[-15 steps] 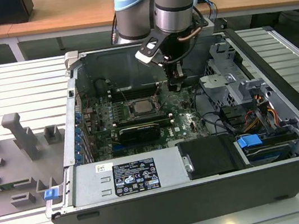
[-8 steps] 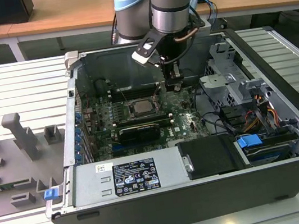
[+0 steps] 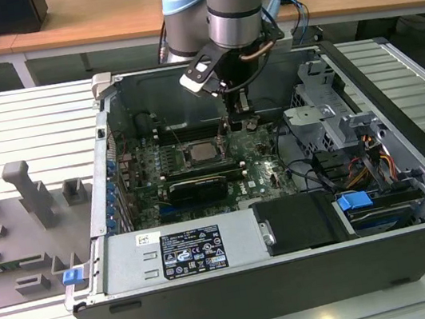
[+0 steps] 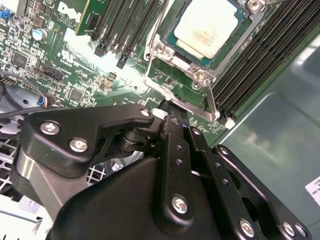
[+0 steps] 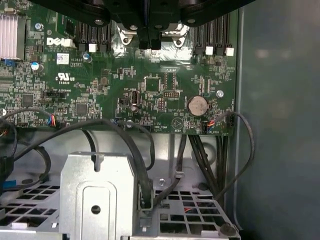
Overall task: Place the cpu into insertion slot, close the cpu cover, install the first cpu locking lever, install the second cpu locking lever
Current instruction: 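Close the cpu cover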
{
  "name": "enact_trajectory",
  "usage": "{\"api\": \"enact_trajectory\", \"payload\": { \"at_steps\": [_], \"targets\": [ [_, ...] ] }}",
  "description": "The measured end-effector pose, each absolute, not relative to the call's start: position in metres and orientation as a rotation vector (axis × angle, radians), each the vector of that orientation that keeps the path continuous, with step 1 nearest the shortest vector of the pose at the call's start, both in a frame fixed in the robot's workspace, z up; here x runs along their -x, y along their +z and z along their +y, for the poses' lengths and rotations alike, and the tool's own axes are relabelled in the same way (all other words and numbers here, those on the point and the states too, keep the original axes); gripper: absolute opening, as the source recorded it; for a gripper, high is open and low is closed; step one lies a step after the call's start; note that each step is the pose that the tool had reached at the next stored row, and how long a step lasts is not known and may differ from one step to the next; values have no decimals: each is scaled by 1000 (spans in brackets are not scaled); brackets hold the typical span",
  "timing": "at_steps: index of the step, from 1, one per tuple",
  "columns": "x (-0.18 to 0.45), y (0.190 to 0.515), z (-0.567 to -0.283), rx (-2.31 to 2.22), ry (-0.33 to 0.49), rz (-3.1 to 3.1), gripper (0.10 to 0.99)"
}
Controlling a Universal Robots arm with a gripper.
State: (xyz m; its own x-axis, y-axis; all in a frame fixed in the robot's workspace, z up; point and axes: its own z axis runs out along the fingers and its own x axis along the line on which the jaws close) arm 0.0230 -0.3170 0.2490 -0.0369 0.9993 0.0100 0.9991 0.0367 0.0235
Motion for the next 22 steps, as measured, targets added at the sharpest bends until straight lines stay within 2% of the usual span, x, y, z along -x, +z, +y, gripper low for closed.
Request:
{"api": "enact_trajectory", "payload": {
  "at_steps": [22],
  "targets": [
    [-2,249,-317,-2174,37,2255,106]
  ]
}}
